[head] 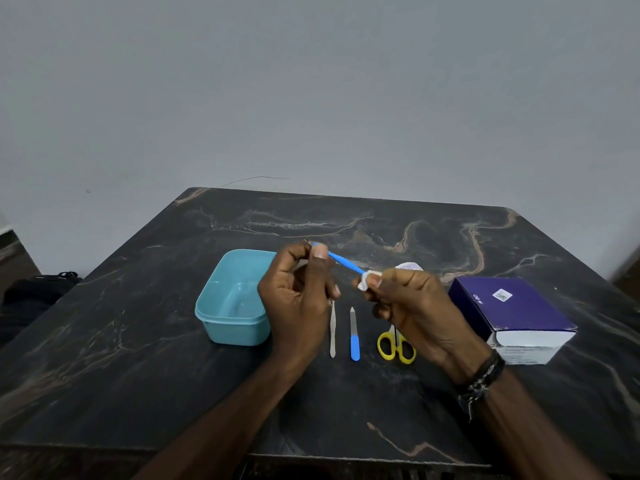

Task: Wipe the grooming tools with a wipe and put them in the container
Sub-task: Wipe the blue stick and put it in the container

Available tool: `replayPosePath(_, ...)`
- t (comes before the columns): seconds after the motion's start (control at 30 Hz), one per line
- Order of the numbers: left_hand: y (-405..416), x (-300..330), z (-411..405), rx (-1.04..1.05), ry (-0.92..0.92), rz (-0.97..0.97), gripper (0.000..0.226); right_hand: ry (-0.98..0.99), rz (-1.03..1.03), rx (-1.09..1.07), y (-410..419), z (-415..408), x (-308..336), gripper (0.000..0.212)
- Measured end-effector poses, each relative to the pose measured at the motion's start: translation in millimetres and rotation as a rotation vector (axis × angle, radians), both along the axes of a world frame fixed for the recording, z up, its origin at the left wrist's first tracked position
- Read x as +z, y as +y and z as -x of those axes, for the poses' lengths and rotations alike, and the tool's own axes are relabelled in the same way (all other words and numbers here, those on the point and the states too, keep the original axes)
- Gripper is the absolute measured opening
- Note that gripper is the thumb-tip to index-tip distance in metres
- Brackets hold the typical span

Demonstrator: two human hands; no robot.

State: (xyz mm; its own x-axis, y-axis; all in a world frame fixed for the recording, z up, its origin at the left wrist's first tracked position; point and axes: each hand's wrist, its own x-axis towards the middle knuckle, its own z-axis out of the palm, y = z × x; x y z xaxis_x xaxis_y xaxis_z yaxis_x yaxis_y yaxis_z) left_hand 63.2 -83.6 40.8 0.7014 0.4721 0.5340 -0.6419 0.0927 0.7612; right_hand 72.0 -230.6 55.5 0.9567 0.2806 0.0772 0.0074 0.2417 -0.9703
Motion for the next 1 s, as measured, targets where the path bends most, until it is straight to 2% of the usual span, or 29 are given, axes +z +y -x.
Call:
replayPosePath(0.27,3.4,4.5,-0.1,0.116,0.025,0.06,0.019,-0.022,0.051,-0.05,-2.2,0.3,3.1,0.016)
replayPosePath(0.43,1.4,4.2,1.8,0.102,0.04,-0.024,0.015,-0.067,0.198,0.06,-0.4,4.1,4.0,0.021)
replayPosePath(0.73,1.6,-0.6,1.8,0.091,0.041,-0.132,0.009,-0.108,0.324,0.14,1.6,4.8,2.4,0.018)
replayPosePath(0.9,1.0,-4.3,0.0,0.024,0.049,-0.255,0.009,-0.114,0.282,0.122,3.5,4.9,-1.7,0.019)
replayPosePath(1.0,0.6,-2.9,-0.1,-0.001,0.068,-0.233,0.01,-0.12,0.282,0.132,2.4,4.3,-3.4,0.018)
